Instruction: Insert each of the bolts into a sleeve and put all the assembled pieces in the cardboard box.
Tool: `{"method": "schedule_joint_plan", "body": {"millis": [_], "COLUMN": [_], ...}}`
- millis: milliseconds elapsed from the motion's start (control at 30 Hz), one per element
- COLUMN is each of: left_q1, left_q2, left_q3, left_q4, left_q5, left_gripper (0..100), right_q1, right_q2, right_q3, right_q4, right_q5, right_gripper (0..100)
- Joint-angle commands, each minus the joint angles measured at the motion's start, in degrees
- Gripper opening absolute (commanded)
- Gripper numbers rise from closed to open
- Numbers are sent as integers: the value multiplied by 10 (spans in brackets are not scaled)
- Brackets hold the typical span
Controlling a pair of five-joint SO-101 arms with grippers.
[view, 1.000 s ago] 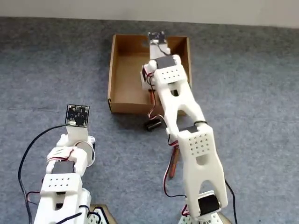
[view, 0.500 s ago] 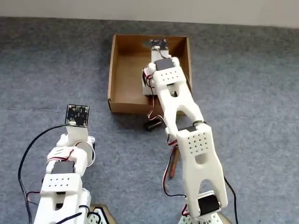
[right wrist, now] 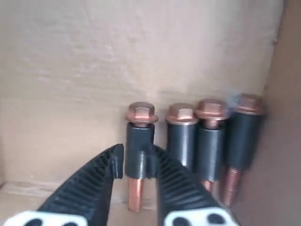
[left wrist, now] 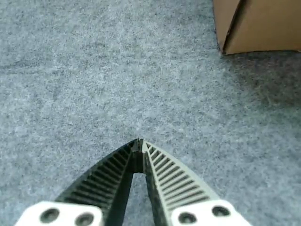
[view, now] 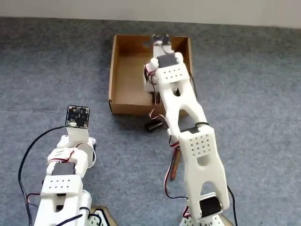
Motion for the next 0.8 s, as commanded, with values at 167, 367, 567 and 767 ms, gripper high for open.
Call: {"method": "schedule_joint_plan", "body": {"millis": [167,367,567,767], "left_q1": [9,9,9,9], "left_q2": [-5,-5,-5,-5], "left_q3": [-2,-2,-2,-2], "left_q4": [-11,-11,-11,-11], "left_q5": [-5,-5,-5,-5], "left_gripper": [8,8,8,8], "right_q1": [29,30,29,15], "right_q2": [-96,-101,-147,-395], "right_q3": [-207,-245,-205,121], "right_q4": [118,144,145,143], "right_q5": [-3,26,30,33], "right_gripper": [52,52,52,52]}}
